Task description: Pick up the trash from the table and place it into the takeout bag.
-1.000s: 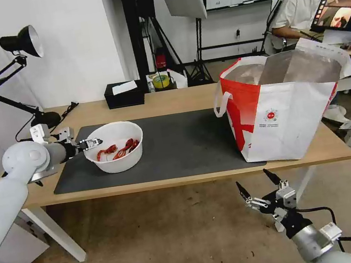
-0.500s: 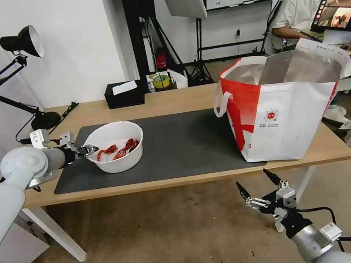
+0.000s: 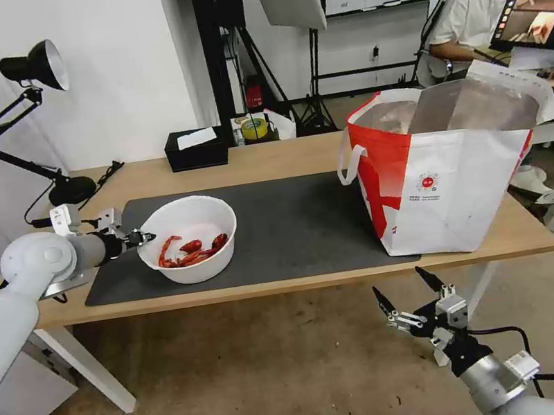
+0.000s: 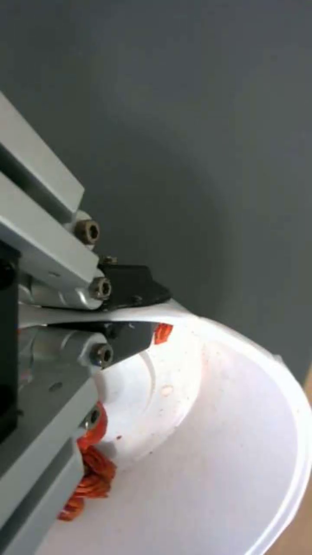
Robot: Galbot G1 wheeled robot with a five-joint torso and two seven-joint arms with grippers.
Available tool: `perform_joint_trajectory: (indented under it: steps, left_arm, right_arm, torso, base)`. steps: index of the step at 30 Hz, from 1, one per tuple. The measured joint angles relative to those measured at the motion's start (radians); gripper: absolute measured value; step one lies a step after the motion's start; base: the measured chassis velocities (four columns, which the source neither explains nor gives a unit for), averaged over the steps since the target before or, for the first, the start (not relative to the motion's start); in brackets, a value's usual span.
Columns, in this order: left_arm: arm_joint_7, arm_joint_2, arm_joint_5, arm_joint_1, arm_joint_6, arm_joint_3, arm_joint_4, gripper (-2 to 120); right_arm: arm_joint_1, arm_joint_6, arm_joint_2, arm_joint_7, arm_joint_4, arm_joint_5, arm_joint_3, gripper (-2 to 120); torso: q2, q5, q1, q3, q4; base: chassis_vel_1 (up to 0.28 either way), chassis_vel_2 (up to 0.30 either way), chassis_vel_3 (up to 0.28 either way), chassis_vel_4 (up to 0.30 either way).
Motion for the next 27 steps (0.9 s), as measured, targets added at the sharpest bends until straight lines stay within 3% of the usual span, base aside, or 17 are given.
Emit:
perform_joint_trajectory:
  steps: [7, 14, 17, 27]
  left_arm:
    - [-0.009, -0.008, -0.037, -0.058, 0.0, -0.007, -0.061, 0]
    - [-0.04, -0.06, -0.09, -0.194, 0.0, 0.06, -0.102, 0]
    - [-0.061, -0.107, -0.114, -0.281, 0.0, 0.122, -0.111, 0]
    - [-0.09, -0.231, -0.128, -0.41, 0.0, 0.221, -0.076, 0]
  right_arm:
    - [0.0, 0.0, 0.0, 0.0, 0.0, 0.0, 0.0, 100]
    - [0.0, 0.0, 0.0, 0.0, 0.0, 0.0, 0.0, 100]
    - [0.0, 0.0, 0.0, 0.0, 0.0, 0.0, 0.0, 100]
    - [0.0, 0.0, 0.0, 0.0, 0.0, 0.0, 0.0, 100]
  torso:
    - [0.0, 0.0002, 0.0, 0.0, 0.0]
    - [0.0, 0.0004, 0.0, 0.0, -0.0001]
    - [0.0, 0.0004, 0.0, 0.0, -0.0002]
    - [0.0, 0.0004, 0.0, 0.0, -0.0004]
  base:
    - [0.0, 0.0, 0.0, 0.0]
    - [0.0, 0.0, 0.0, 0.0]
    - [0.0, 0.0, 0.0, 0.0]
    - [0.0, 0.0, 0.0, 0.0]
